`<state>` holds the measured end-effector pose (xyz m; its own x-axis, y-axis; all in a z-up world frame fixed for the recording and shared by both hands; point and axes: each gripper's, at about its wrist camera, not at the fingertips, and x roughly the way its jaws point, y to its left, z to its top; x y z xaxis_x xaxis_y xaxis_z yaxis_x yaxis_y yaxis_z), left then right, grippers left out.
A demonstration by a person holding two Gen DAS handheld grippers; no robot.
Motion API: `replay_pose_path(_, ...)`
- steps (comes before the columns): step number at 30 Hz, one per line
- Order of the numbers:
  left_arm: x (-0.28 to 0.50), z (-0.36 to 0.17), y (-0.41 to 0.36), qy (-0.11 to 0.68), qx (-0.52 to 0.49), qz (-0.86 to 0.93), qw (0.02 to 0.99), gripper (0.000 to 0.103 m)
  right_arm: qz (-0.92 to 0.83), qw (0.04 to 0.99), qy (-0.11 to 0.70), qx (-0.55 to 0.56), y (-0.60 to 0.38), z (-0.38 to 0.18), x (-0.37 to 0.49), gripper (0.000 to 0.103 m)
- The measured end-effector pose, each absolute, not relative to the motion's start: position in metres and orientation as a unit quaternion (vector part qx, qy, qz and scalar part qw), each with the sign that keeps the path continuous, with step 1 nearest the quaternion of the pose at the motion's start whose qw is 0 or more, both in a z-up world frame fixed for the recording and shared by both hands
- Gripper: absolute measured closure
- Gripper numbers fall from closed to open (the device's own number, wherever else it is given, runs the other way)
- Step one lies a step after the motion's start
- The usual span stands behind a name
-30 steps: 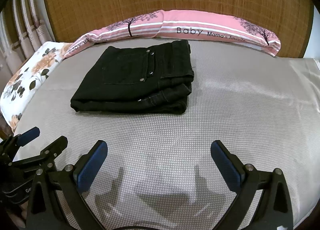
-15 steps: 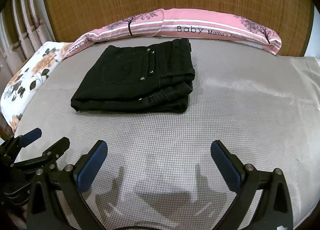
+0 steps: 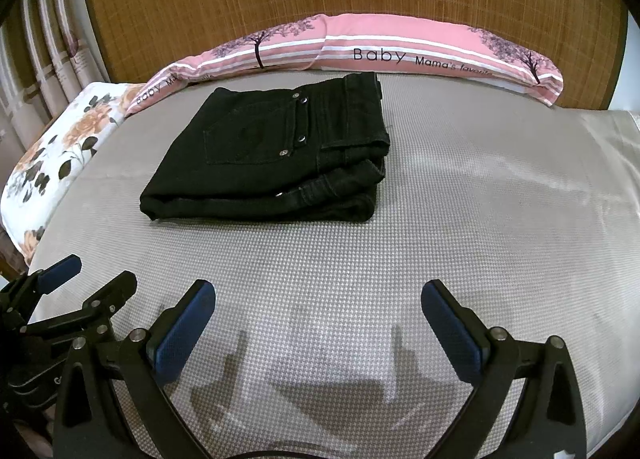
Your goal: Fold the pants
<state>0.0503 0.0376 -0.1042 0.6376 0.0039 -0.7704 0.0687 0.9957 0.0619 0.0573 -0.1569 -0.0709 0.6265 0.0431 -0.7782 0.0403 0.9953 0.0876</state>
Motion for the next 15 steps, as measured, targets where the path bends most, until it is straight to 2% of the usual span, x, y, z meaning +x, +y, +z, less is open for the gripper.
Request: replay_pose_path(15,0.0565,-0.1068,0.0389,0.433,0.042,-0.026,0.9,0.022,0.002,0.901,0.431,0.049,-0.158,-0.0715,0.0574,0.001)
